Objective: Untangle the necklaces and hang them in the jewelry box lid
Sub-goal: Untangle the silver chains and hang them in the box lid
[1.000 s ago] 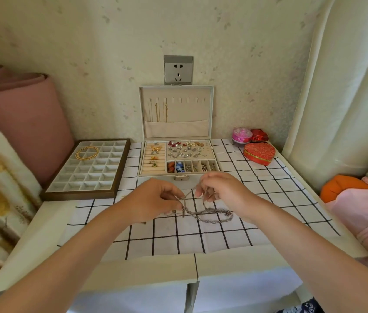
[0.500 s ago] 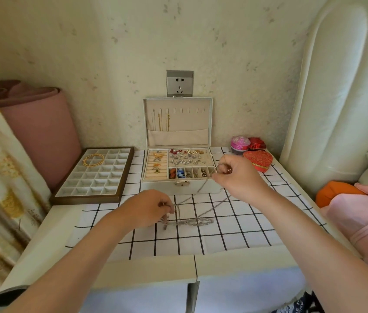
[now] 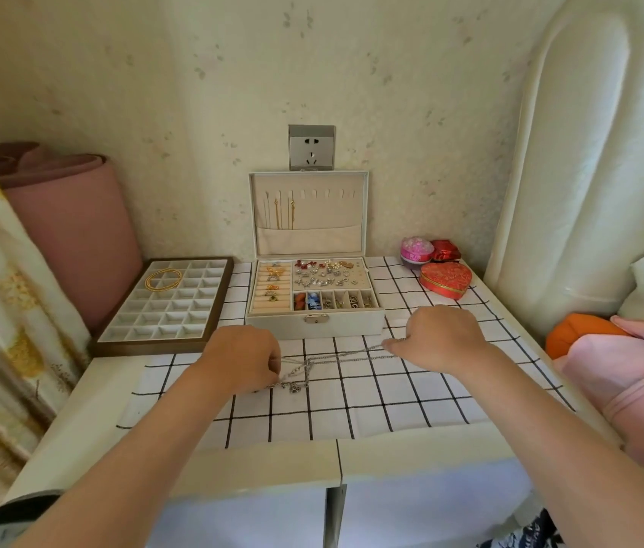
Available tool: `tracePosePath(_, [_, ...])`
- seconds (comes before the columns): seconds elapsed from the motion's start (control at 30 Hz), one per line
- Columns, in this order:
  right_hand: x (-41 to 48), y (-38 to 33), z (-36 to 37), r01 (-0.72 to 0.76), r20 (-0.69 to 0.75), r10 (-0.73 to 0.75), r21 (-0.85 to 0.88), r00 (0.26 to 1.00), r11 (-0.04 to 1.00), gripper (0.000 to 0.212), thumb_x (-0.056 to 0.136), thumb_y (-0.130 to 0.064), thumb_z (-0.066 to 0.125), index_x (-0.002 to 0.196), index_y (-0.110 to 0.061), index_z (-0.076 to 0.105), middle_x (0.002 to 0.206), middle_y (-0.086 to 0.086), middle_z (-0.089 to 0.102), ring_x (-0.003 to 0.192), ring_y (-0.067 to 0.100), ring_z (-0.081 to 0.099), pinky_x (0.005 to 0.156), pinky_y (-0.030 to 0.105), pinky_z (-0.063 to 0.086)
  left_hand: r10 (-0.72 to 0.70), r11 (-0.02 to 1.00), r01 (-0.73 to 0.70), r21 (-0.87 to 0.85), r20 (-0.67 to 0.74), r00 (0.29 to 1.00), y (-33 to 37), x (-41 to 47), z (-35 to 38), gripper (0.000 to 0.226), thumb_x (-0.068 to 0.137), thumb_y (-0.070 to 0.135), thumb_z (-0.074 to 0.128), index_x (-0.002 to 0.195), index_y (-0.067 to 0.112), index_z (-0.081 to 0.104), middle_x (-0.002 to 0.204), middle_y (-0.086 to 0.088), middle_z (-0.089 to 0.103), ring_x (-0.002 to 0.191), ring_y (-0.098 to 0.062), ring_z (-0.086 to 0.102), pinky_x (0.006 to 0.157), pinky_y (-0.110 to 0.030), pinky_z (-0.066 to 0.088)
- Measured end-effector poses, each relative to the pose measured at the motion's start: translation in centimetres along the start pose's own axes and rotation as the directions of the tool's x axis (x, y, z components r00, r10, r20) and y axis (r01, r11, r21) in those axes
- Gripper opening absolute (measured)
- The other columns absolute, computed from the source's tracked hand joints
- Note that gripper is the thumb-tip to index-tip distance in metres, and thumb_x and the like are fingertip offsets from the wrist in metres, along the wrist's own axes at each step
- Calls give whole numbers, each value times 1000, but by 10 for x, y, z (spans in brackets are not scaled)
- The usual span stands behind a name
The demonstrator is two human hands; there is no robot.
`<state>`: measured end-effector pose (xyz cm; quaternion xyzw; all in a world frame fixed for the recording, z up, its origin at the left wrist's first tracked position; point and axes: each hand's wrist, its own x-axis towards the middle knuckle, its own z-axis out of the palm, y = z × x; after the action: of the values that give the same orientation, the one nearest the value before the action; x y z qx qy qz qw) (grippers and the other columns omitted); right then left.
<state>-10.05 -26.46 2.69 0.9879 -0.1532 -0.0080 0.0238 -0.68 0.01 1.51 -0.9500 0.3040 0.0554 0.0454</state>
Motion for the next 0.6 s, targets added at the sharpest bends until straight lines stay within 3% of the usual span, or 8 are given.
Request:
tracePosePath(0.2, [3,1,25,-42,126,37,36,991,998,47,86,-64,51,64,-22,52,71,-6,55,73,18,55,59,28,35,12,988,-21,-153,-60,998,-4,11,16,21,83,24,73,100,37,71,101,16,67,96,-6,60,83,-23,53])
tracePosePath(0.37, [8,-2,36,-25,96,15,105,995,994,30,91,-45,50,74,-21,56,77,-5,56,83,22,59,63,29,40,59,986,-78,-147,-127,990,-4,21,26,37,83,15,71,111,38,65,115,15,63,113,-13,53,100,-28,42])
tracePosePath(0.5, [12,-14,42,147,-35,-144,90,989,985,21,91,-35,55,105,-23,64,105,-1,61,103,24,57,81,33,41,124,967,-159,-201,-178,976,3,18,20,32,84,11,65,104,36,62,108,16,62,105,-9,54,94,-26,46])
tracePosePath(0.6, [11,-28,43,343,-167,-315,183,934,921,16,90,-31,60,104,-27,67,101,-7,60,101,18,56,83,32,41,146,943,-179,-282,-133,980,15,9,10,13,86,26,64,93,36,61,95,15,63,91,-8,59,83,-27,51])
